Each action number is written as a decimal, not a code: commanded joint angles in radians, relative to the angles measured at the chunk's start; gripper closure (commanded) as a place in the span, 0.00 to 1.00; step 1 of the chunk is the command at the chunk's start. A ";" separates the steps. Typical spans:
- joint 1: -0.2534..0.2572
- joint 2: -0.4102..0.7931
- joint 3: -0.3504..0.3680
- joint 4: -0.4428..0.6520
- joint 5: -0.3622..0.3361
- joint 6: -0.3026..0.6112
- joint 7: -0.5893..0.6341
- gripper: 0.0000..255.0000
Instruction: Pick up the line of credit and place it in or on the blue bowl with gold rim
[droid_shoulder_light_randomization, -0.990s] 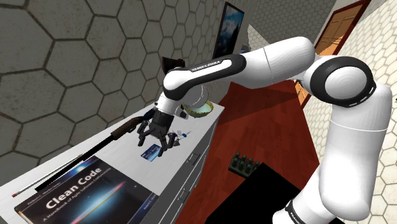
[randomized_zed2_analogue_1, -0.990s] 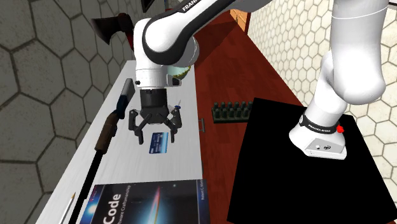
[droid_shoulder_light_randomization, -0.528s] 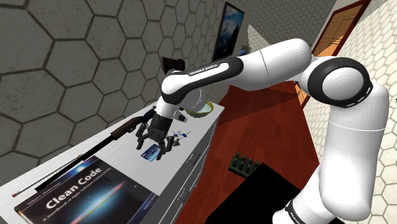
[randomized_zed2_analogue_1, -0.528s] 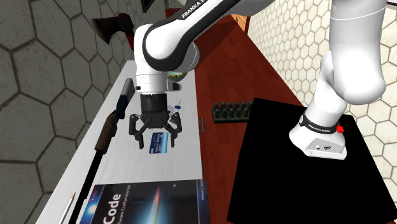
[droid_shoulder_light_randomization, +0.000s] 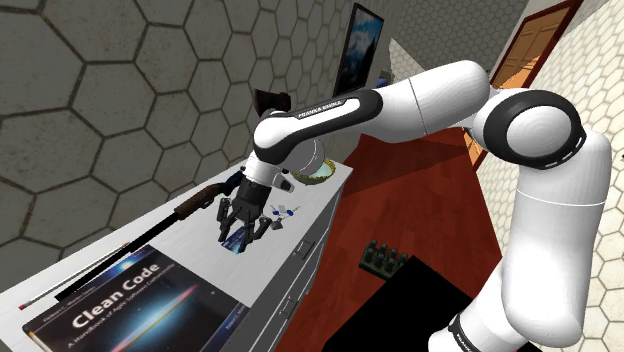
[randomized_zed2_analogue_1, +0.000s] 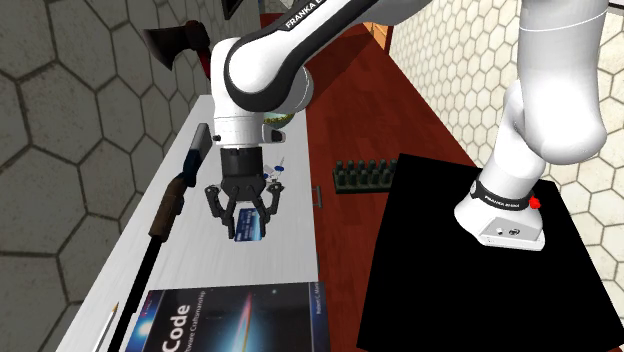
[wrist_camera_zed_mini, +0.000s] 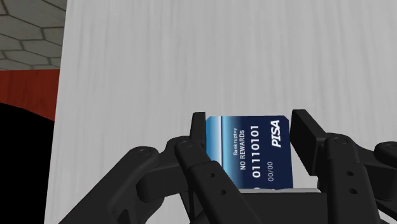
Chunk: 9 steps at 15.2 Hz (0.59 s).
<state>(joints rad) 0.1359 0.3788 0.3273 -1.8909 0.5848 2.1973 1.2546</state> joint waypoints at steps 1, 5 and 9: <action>0.000 0.000 0.000 0.000 0.000 0.000 0.000 1.00; -0.001 -0.007 0.000 0.003 -0.001 -0.009 0.006 1.00; -0.004 -0.037 -0.001 0.017 -0.007 -0.048 0.028 1.00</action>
<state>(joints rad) 0.1330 0.3481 0.3272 -1.8809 0.5804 2.1612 1.2756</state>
